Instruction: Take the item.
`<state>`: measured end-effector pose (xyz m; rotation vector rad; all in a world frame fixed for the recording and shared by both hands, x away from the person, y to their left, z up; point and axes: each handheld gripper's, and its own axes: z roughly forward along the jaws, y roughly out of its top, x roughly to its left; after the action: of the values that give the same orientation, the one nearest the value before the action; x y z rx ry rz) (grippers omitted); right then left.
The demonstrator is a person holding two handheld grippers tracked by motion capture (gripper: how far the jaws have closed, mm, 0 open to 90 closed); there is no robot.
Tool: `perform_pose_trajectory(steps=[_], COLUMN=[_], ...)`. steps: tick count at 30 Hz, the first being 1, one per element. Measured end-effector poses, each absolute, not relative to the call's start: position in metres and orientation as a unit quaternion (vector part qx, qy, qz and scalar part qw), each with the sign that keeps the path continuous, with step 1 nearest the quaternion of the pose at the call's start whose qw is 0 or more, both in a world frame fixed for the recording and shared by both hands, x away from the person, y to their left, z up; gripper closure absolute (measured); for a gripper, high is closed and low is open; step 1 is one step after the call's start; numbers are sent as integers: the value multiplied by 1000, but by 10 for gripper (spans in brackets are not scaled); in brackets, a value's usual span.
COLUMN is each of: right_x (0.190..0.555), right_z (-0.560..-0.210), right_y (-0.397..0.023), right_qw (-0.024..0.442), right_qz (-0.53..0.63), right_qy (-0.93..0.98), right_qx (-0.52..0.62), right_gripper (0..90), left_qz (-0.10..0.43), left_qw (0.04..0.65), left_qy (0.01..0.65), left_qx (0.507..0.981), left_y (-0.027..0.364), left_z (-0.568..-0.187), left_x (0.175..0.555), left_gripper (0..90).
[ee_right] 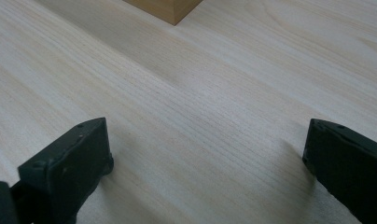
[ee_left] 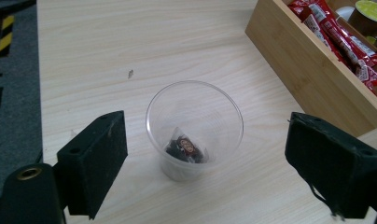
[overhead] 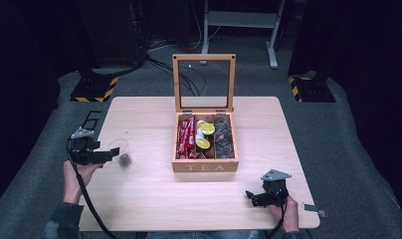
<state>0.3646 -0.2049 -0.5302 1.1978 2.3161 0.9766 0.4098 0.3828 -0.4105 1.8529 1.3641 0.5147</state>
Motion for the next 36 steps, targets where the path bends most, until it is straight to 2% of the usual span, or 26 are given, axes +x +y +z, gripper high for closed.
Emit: perform_pose_trajectory(steps=[3, 10, 27, 36], right_x=[365, 365, 365, 365], right_z=[-530, -530, -530, -530], right_y=[-205, -205, -205, -205], right_qw=[178, 178, 178, 179], right_qz=[345, 345, 345, 344], right_qy=[818, 818, 818, 819], right_qx=[424, 424, 424, 424], right_gripper=[3, 3, 2, 3], left_qz=[210, 214, 189, 188], left_qw=[384, 383, 377, 368], left_qy=[536, 537, 533, 517], left_qx=[722, 720, 734, 749], left_y=[384, 381, 344, 322], left_z=[-415, -430, -507, -529], left_x=[398, 383, 352, 350], left_gripper=[60, 23, 0, 0])
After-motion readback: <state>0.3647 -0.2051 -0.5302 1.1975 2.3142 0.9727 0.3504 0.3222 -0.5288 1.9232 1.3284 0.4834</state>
